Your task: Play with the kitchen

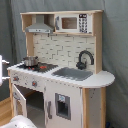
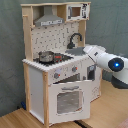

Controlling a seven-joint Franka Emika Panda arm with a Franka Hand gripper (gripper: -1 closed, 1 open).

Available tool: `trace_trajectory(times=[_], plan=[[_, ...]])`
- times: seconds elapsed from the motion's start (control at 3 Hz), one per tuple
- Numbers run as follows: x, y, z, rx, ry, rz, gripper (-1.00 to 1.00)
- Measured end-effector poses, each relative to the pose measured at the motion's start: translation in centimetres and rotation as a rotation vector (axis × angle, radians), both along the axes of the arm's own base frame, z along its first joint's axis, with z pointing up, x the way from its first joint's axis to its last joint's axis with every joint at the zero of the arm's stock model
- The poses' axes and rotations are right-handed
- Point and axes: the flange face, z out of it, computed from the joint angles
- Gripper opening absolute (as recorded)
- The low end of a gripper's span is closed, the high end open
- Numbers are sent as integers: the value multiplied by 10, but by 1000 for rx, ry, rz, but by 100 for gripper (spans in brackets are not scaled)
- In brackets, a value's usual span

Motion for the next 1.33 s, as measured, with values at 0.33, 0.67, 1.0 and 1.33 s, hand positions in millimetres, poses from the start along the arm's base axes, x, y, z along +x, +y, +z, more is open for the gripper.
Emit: trace_trajectory(times=[0.33,0.67,1.0,1.33], plan=[[15,-9,-12,-19,124,20,100],[32,-18,-23,-32,238,46,100],[47,-25,-27,-50,343,80,100],[60,-30,-29,-65,442,109,100]])
